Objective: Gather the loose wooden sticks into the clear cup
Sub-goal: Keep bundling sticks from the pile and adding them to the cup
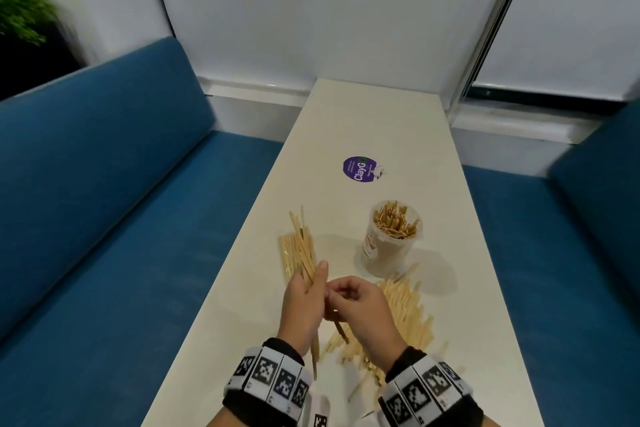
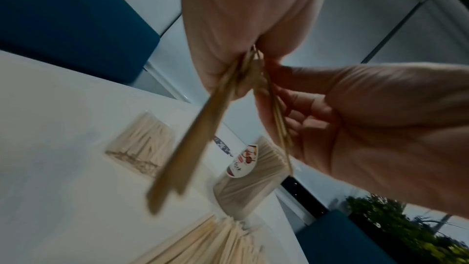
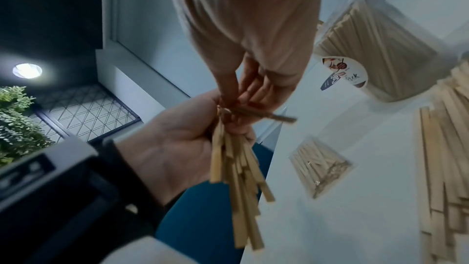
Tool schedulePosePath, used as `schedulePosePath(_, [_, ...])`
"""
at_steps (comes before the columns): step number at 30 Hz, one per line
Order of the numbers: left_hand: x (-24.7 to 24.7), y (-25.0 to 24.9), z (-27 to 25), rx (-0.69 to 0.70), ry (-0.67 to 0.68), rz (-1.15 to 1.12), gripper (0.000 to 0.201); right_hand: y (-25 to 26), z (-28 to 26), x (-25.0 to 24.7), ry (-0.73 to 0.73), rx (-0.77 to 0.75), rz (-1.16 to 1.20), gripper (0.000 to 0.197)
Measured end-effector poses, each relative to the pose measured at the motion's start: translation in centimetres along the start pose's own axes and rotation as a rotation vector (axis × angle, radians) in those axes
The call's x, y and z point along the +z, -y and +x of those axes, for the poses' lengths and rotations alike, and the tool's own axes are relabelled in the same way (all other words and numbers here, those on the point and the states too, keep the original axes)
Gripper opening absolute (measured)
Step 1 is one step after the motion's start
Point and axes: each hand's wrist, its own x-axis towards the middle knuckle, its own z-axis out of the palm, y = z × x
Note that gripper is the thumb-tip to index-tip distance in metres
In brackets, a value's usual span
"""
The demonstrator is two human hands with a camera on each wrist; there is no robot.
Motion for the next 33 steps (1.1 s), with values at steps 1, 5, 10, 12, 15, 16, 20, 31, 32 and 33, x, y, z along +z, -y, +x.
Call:
schedulePosePath(1, [0.1,-0.3,-0.2,0.018,-0.019,-0.009,0.05,0.1,-0.3,-0.1,-0.026,-0.01,0.011,0.003])
schedulePosePath(5, [0.1,-1.9,-1.4,0.132,-0.1,-0.068,0.049,-0.1,-1.2,-0.6,-0.095,0.011,-0.045,0.019])
schedulePosePath(10, [0.7,-3.9,-2.6,0.285,-0.128,-0.095,0.036,-1.1,-1.6,-2.2,0.091,0.584,0.313,0.048])
schedulePosePath(12, [1.2,-4.1,-3.1,0.322,-0.119,-0.051,0.042,-0.9,-1.9,-2.4,0.131,0.712,0.508,0.053])
schedulePosePath(15, [1.9,-4.0,-3.7,0.386,-0.092,-0.007,0.043,0.4,-2.4,-2.1,0.149,0.72,0.773,0.044])
schedulePosePath(16, [2.1,-3.9,-3.9,0.416,-0.082,0.014,0.041,1.0,-2.7,-1.9,0.131,0.684,0.844,0.036])
schedulePosePath(20, [2.5,-3.4,-4.2,0.452,-0.088,0.048,0.039,2.0,-3.2,-1.9,0.103,0.611,0.99,0.036])
schedulePosePath(31, [1.7,-3.5,-5.7,0.373,0.138,0.048,0.014,2.1,-3.8,-2.6,0.238,0.229,0.184,0.078])
schedulePosePath(32, [1.5,-3.7,-6.0,0.335,0.222,0.041,0.009,2.2,-3.7,-3.0,0.226,0.131,0.133,0.08])
schedulePosePath(33, [1.4,-3.6,-6.3,0.3,0.314,0.047,0.007,2.6,-3.6,-3.4,0.225,0.051,0.1,0.081])
